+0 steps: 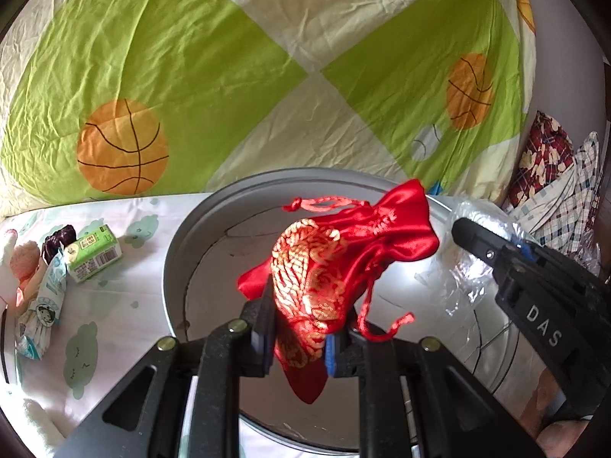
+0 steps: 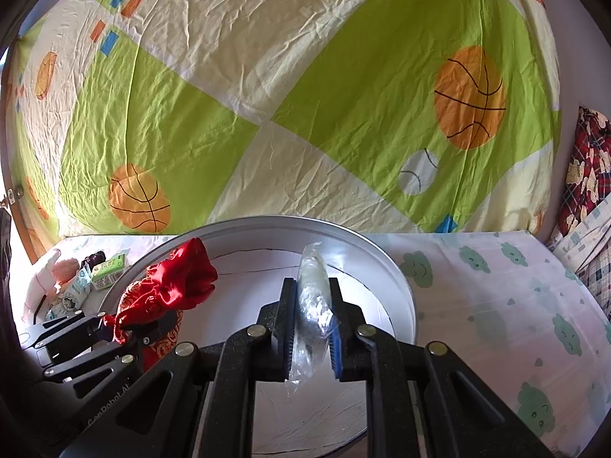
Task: Organize soft objects
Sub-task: 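Lift the red pouch with the left gripper while the right gripper carries the bag over the tin, then release the red pouch and plastic bag into the blue tin with both grippers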
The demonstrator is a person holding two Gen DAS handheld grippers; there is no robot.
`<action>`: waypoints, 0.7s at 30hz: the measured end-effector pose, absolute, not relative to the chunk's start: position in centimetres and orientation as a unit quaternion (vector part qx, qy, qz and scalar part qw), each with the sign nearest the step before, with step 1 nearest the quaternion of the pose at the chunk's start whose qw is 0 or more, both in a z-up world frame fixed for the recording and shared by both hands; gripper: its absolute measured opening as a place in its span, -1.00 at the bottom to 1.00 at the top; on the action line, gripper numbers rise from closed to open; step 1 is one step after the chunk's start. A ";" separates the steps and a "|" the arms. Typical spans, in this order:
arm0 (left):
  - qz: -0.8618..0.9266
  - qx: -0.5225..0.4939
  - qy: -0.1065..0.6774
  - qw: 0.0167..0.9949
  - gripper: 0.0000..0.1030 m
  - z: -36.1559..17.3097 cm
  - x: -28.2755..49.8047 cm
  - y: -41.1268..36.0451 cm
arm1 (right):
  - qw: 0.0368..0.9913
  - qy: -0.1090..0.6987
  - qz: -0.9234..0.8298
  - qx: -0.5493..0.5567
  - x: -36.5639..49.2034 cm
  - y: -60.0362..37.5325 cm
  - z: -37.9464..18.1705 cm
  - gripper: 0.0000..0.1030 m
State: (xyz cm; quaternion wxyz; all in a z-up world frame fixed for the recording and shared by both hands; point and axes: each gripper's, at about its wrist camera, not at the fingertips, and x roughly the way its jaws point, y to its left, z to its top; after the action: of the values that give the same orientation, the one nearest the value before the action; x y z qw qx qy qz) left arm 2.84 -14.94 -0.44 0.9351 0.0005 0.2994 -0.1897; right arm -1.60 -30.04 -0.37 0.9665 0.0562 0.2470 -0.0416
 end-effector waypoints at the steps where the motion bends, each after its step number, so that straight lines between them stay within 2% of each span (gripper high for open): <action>1: -0.189 0.002 0.302 0.935 -0.67 -0.6 2.9 -15.0 | 0.966 0.249 -0.042 0.056 -1.6 -30.0 -0.5 -0.68; 4: -0.181 0.013 0.299 0.937 -0.66 -0.8 2.8 -15.1 | 0.965 0.253 -0.045 0.057 -1.5 -29.9 -0.8 -0.68; 5: -0.181 0.012 0.301 0.936 -0.60 -0.8 2.9 -15.1 | 0.964 0.254 -0.049 0.061 -1.5 -30.0 -0.9 -0.67; 6: -0.180 0.010 0.302 0.936 -0.50 -0.8 3.0 -15.0 | 0.963 0.257 -0.052 0.065 -1.4 -30.1 -1.0 -0.58; 7: -0.179 0.007 0.301 0.936 -0.41 -0.8 3.0 -14.9 | 0.961 0.262 -0.054 0.069 -1.4 -30.2 -1.0 -0.42; 8: -0.178 0.006 0.301 0.937 -0.10 -0.8 3.0 -14.8 | 0.960 0.263 -0.060 0.072 -1.5 -30.3 -0.9 -0.28; 9: -0.177 0.007 0.298 0.938 0.38 -0.8 2.9 -14.8 | 0.963 0.250 -0.066 0.075 -1.8 -30.4 -0.7 0.08; 10: -0.176 0.009 0.293 0.940 0.61 -0.7 2.8 -14.8 | 0.967 0.231 -0.076 0.079 -2.4 -30.5 -0.3 0.25; 11: -0.173 0.014 0.286 0.942 0.94 -0.6 2.4 -14.9 | 0.972 0.204 -0.086 0.084 -3.2 -30.7 0.1 0.50; 13: -0.162 0.027 0.263 0.951 0.99 -0.2 1.5 -15.0 | 0.979 0.150 -0.104 0.090 -4.9 -30.9 1.1 0.65; 16: -0.133 0.045 0.219 0.966 0.99 0.6 0.3 -15.0 | 0.982 0.111 -0.130 0.084 -6.0 -30.9 1.9 0.67; 21: -0.133 0.031 0.234 0.963 0.99 0.5 0.9 -14.4 | 0.981 0.104 -0.142 0.078 -6.0 -30.7 2.3 0.68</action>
State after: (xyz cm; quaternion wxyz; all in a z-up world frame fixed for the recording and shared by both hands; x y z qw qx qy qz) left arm 0.92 -14.37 0.45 0.9627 0.0310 0.2336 -0.1326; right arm -6.00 -30.67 2.31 0.9813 0.0778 0.1039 -0.1424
